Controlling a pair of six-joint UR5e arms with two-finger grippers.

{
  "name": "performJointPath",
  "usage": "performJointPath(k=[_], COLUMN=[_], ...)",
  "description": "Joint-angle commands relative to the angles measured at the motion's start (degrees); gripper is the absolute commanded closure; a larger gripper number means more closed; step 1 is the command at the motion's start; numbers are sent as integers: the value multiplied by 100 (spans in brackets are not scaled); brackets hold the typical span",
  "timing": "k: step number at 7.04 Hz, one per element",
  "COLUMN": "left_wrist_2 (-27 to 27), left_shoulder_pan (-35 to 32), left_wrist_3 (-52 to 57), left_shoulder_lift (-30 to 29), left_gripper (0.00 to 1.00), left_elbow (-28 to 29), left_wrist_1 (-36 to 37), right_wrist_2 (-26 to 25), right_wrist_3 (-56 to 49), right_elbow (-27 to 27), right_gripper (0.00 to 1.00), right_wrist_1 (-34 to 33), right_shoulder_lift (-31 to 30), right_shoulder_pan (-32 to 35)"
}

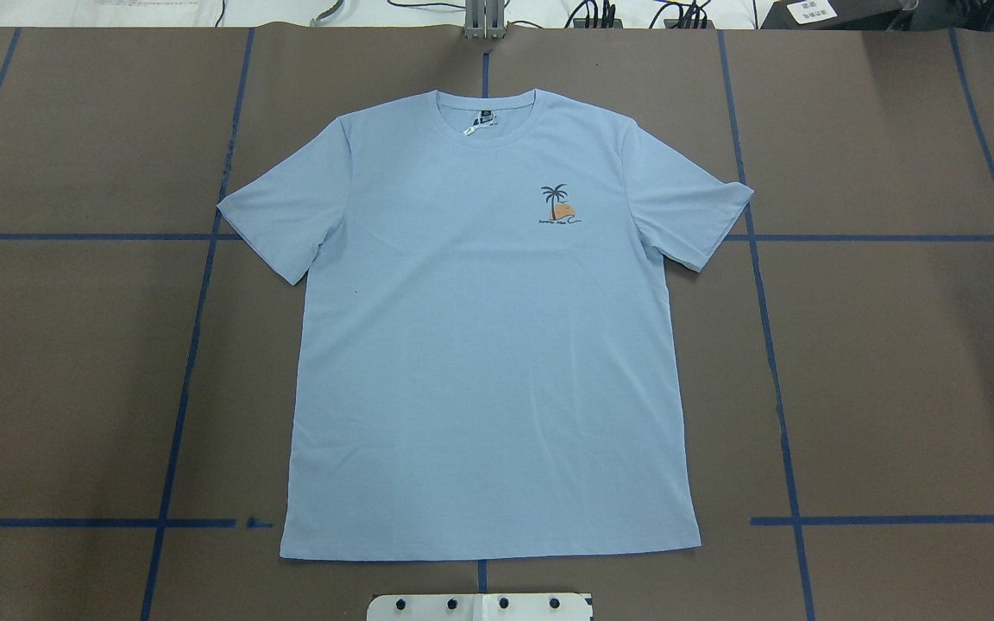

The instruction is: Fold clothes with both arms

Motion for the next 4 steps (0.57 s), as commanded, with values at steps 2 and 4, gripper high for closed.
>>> performJointPath(k=[2, 4], left_wrist_2=[17, 17], left_shoulder_pan=[9, 18], left_wrist_3=[-1, -1], left_shoulder_lift=[-127, -845], left_gripper=[0, 0], left_elbow=[-104, -17], left_wrist_1=[-36, -28], right_wrist_2=[6, 23], right_wrist_3=[70, 850], right_elbow=[-30, -91], right_gripper=[0, 0], right_wrist_1=[-18, 183], right_shoulder_lift=[138, 603], right_shoulder_pan=[7, -202])
